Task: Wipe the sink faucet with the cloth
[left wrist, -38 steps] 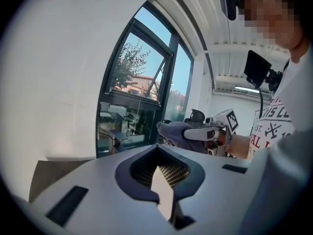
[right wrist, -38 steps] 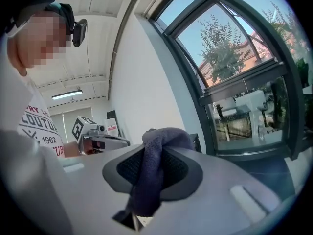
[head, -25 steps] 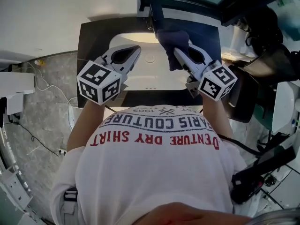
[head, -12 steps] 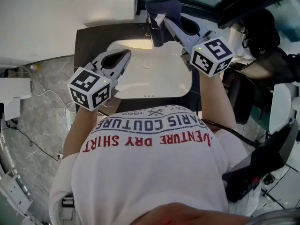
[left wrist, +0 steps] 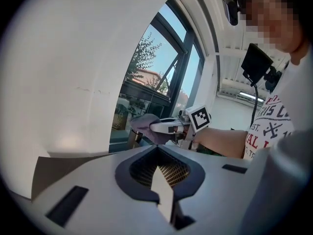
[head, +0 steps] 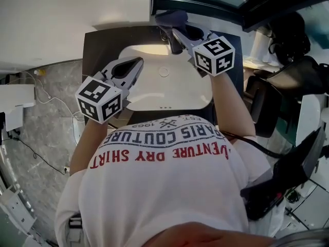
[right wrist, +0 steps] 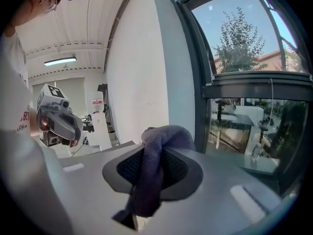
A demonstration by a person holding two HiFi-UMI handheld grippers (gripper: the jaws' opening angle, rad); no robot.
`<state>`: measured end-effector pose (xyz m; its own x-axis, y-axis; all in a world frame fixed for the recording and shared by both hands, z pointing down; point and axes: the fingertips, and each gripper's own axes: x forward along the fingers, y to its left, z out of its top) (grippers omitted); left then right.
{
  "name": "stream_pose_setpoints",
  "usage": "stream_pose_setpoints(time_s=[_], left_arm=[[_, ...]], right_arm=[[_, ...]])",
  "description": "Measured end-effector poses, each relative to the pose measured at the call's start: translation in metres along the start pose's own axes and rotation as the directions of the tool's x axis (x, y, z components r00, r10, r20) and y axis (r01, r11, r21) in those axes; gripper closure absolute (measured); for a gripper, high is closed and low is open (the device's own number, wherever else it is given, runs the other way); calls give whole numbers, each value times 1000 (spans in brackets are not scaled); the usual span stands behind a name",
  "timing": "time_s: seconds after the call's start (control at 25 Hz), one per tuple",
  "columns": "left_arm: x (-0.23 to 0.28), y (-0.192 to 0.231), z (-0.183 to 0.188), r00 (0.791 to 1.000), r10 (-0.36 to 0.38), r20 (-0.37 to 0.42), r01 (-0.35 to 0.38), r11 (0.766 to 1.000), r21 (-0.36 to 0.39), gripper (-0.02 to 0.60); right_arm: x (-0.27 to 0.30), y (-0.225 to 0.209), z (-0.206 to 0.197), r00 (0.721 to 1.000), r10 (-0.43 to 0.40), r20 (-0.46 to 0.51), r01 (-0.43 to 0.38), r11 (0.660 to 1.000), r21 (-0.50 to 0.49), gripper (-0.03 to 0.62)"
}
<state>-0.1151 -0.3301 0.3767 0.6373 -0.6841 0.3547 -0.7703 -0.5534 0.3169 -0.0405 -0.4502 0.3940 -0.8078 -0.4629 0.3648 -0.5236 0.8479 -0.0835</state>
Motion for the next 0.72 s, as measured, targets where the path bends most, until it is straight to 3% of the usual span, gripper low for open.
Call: stream_pose_setpoints(time_s=[0.36, 0.72], left_arm=[[4, 13, -3, 1000, 9, 2, -9, 1000, -22, 580], [0, 32, -1, 1000, 29, 8, -29, 999, -44, 581]], right_arm=[[6, -7, -12, 999, 14, -29, -12, 998, 58, 522], [26, -28, -2, 996, -45, -72, 48, 998, 36, 522]])
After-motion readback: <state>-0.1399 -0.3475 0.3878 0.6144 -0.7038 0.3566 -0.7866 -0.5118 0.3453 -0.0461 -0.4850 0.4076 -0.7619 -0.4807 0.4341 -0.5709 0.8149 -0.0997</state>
